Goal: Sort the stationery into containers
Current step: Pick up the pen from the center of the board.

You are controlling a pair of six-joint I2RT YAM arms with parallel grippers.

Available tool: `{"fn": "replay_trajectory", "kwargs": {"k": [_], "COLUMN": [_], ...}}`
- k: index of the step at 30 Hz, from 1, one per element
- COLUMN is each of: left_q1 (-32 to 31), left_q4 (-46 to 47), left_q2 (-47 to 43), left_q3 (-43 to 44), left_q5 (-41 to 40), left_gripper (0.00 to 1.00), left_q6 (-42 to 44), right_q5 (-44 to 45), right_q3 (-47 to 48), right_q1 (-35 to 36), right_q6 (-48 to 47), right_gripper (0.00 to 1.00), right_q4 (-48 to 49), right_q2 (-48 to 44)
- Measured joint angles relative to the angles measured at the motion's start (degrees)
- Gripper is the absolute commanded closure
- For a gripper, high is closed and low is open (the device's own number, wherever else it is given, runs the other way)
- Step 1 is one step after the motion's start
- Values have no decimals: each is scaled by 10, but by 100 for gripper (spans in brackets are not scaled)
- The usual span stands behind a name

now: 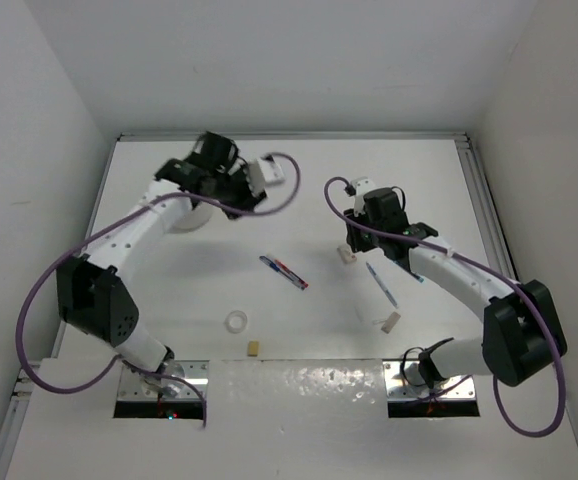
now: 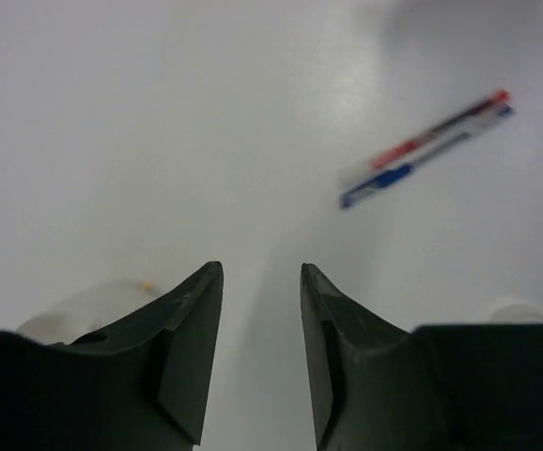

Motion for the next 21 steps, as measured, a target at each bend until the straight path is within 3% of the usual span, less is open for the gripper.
{"fn": "replay_trajectory", "kwargs": {"k": [2,4,8,14,17,21], "left_q1": [-52,-86,-127,-157,-155,-140], "left_q4": [-12,-11,42,134,116,38], "left_q2": [9,23,29,25,55,116], "left_q3": [-51,-89,-159,-246,-224,-155], "left_q5": [10,11,7,33,72,116], "left_gripper": [83,100,100,85,74,72], "left_q6": [31,51,100,232,287,395], "right_q5": [-3,-3,-8,-10,-12,-10], "right_q3": [-9,-19,-35,-61,-67,-87], "right_q1": [0,-4,-44,-72,-69,-68], "right_q6": [10,29,76,112,119,126], "right_gripper": [69,56,53,49,48,47], "right_q4": [-2,-2,-5,-15,-32,-35], "right_q2": [-8,-18,-29,-37,-47,-83]}}
